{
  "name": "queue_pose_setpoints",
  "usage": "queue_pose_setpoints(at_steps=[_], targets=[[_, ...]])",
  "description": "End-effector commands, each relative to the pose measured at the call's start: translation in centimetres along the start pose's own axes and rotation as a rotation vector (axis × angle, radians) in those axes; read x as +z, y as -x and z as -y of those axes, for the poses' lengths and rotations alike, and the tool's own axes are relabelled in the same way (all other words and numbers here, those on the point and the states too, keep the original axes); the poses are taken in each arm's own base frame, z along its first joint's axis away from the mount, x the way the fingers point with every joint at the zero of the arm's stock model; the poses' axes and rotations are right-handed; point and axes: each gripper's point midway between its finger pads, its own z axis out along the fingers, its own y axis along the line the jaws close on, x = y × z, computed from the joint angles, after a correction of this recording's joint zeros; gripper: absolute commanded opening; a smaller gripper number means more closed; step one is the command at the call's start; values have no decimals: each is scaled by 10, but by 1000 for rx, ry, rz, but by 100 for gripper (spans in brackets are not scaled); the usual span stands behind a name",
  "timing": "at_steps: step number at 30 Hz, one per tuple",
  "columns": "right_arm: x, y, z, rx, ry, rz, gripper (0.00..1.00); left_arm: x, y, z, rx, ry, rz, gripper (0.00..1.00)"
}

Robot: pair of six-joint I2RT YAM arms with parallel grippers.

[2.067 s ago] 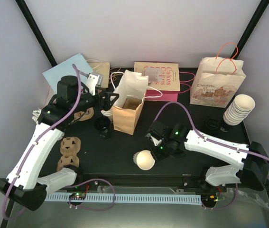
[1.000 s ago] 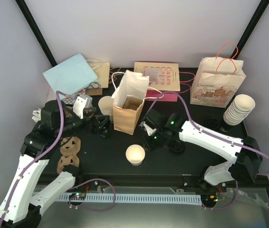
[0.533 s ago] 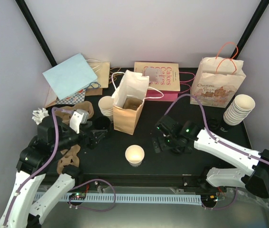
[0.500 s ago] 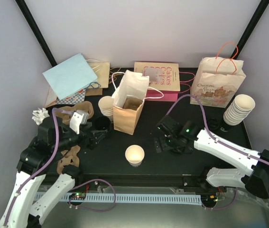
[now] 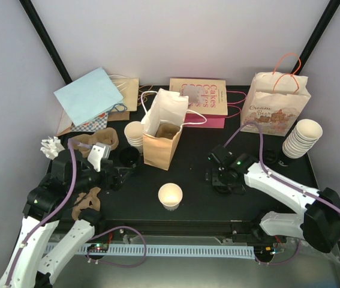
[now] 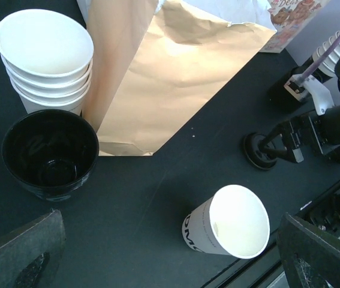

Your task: Pack the takeout coffee

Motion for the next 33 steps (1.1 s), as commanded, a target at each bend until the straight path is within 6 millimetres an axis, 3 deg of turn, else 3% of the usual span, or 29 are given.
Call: queue_pose_setpoints(at_steps=[1, 17, 33], targets=[[11, 11, 2, 36, -45, 23, 100, 0, -8, -6, -12, 23, -18, 99], [42, -3, 20, 55, -127, -20, 93, 7, -13, -5, -7, 3, -46, 99], [54, -8, 26, 84, -121, -41, 81, 11, -17, -6, -11, -3, -60, 99]])
